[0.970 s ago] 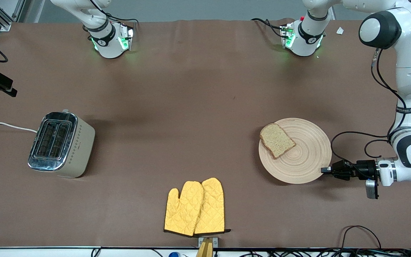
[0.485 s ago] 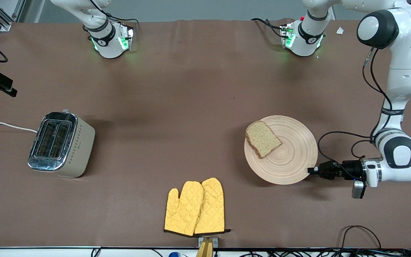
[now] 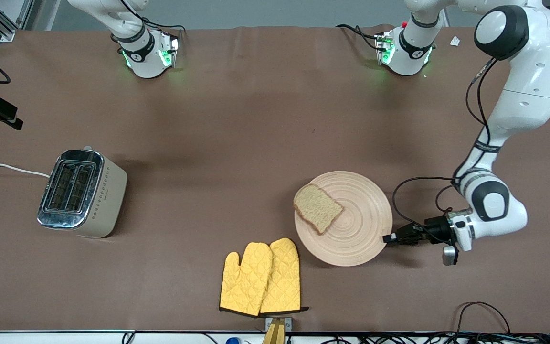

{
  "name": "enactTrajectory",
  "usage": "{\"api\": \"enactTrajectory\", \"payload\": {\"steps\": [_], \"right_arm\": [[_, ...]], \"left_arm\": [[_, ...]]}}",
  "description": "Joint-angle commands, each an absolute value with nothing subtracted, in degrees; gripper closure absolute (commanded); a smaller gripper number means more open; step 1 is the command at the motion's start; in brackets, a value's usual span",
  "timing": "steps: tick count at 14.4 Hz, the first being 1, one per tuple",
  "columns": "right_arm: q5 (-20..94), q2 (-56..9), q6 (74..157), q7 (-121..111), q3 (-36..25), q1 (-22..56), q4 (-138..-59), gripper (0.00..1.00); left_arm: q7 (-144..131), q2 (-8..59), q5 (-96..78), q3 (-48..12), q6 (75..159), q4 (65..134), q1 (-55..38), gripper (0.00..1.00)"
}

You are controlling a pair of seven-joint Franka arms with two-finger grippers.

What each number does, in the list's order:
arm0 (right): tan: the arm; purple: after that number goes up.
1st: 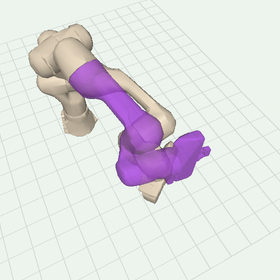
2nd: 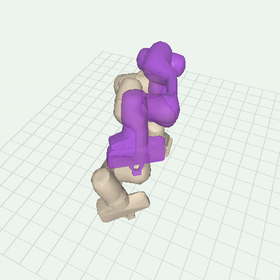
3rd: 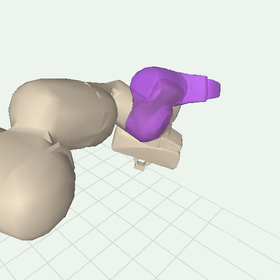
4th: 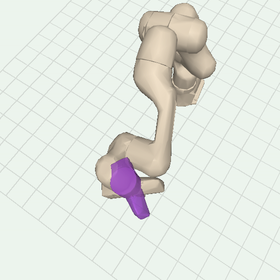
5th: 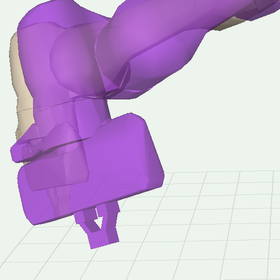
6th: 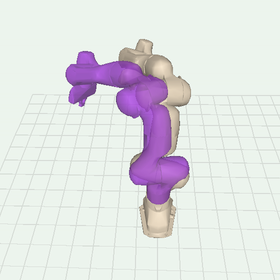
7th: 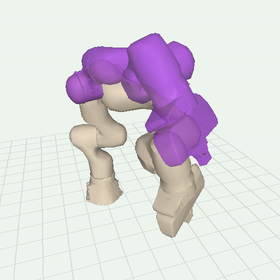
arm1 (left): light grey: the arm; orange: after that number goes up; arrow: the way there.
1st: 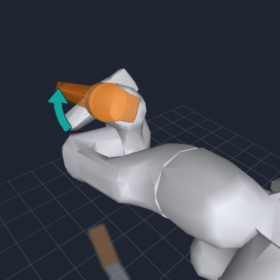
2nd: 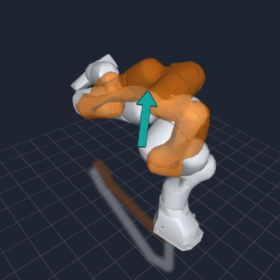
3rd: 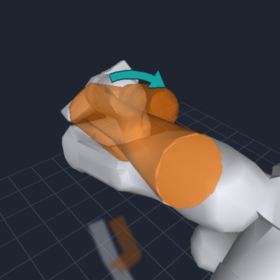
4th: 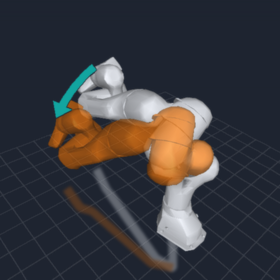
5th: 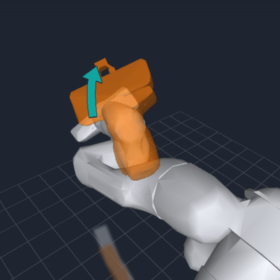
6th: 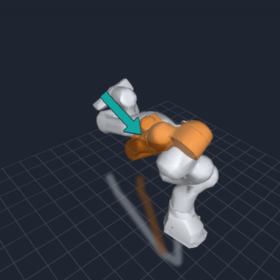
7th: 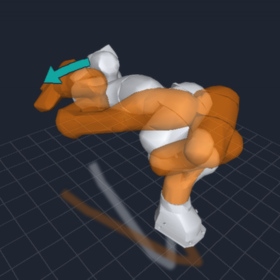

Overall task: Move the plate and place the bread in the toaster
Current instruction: 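Slide the plate further toward the toaster with the left gripper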

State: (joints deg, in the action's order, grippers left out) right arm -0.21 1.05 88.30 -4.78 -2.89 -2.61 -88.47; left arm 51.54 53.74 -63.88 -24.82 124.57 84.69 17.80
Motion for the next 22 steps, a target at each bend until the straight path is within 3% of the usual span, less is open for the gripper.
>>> {"api": "enactTrajectory", "payload": {"steps": [1,5,11,17,22], "right_arm": [[-0.3,1.4,88.3,-4.2,-2.9,-2.5,-89.1,0.0],[-0.3,1.4,88.3,-4.2,-2.9,-2.6,-89.1,0.0],[-0.4,1.4,88.4,-4.2,-3.0,-2.7,-89.1,0.0],[-0.4,1.3,88.4,-4.1,-3.0,-2.9,-89.2,0.0],[-0.1,0.5,88.9,-4.1,-3.1,-3.3,-88.7,0.0]], "left_arm": [[50.5,45.4,-68.2,-29.0,133.0,96.6,19.5,1.0],[55.0,40.1,-76.4,-31.8,138.6,105.7,20.0,1.0],[73.6,38.8,-94.7,-33.5,139.7,114.6,19.8,1.0],[87.2,39.2,-110.6,-39.3,144.8,118.4,19.2,1.0],[99.9,40.6,-127.3,-39.3,144.8,118.7,15.4,1.0]]}}
